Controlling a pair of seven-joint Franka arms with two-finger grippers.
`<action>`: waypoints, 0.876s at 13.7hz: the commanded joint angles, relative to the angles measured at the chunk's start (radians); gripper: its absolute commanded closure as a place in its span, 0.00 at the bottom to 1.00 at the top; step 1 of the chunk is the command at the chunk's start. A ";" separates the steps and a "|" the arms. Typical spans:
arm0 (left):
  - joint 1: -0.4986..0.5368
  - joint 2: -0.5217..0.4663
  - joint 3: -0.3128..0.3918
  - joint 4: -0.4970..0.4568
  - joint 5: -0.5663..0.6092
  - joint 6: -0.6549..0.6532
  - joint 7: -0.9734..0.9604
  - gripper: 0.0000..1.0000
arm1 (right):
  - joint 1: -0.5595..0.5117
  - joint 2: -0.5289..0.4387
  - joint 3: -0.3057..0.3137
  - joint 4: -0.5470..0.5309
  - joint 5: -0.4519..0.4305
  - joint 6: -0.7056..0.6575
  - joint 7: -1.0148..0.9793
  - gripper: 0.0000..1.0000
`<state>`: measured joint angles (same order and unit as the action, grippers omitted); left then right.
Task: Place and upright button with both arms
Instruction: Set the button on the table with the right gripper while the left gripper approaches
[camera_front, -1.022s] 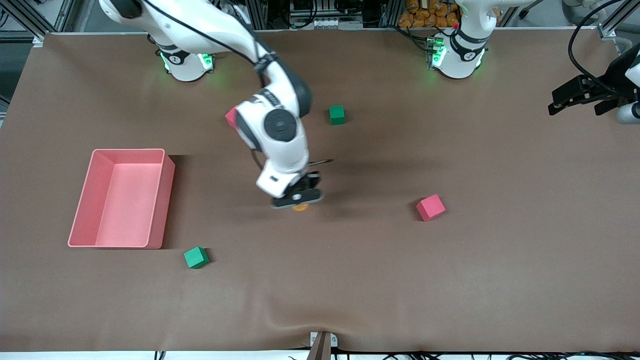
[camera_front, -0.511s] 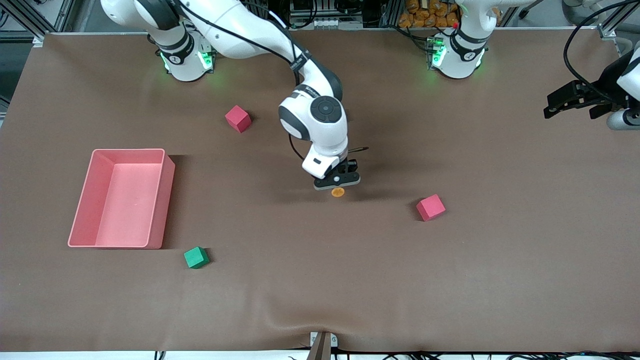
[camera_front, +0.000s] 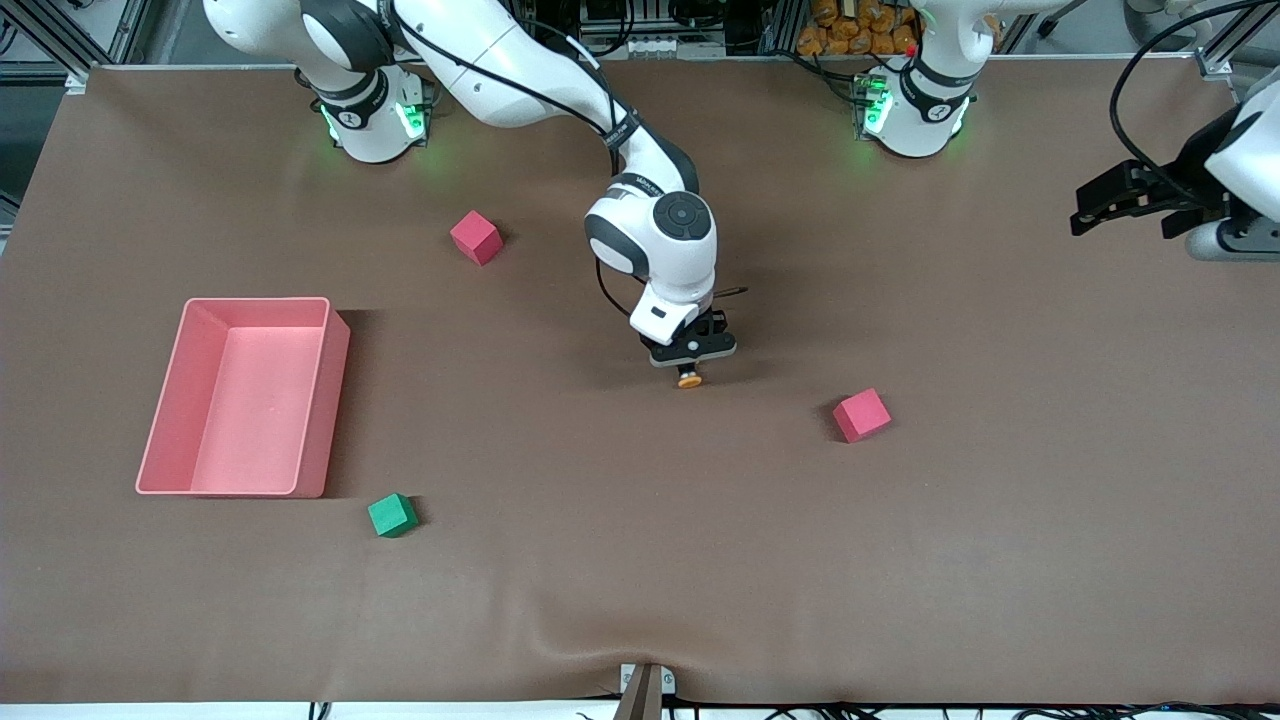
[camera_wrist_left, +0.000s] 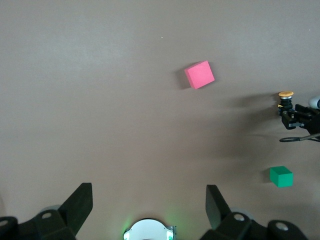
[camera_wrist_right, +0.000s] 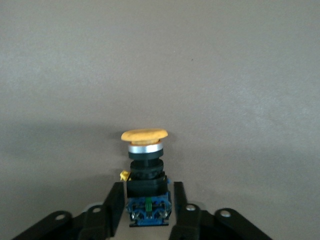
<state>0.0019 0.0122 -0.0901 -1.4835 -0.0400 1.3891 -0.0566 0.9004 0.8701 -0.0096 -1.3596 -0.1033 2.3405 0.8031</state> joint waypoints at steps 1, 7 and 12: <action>0.000 0.005 -0.002 0.006 -0.015 -0.015 0.006 0.00 | 0.006 -0.002 -0.018 0.040 -0.032 -0.026 0.034 0.00; -0.003 0.026 -0.019 0.008 -0.033 -0.015 0.003 0.00 | -0.040 -0.215 -0.061 0.031 -0.027 -0.267 -0.039 0.00; -0.014 0.103 -0.022 0.015 -0.121 -0.004 -0.090 0.00 | -0.202 -0.374 -0.059 -0.068 -0.018 -0.452 -0.255 0.00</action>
<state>-0.0033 0.0669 -0.1073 -1.4886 -0.1104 1.3890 -0.0914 0.7498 0.5484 -0.0862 -1.3185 -0.1082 1.8709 0.5927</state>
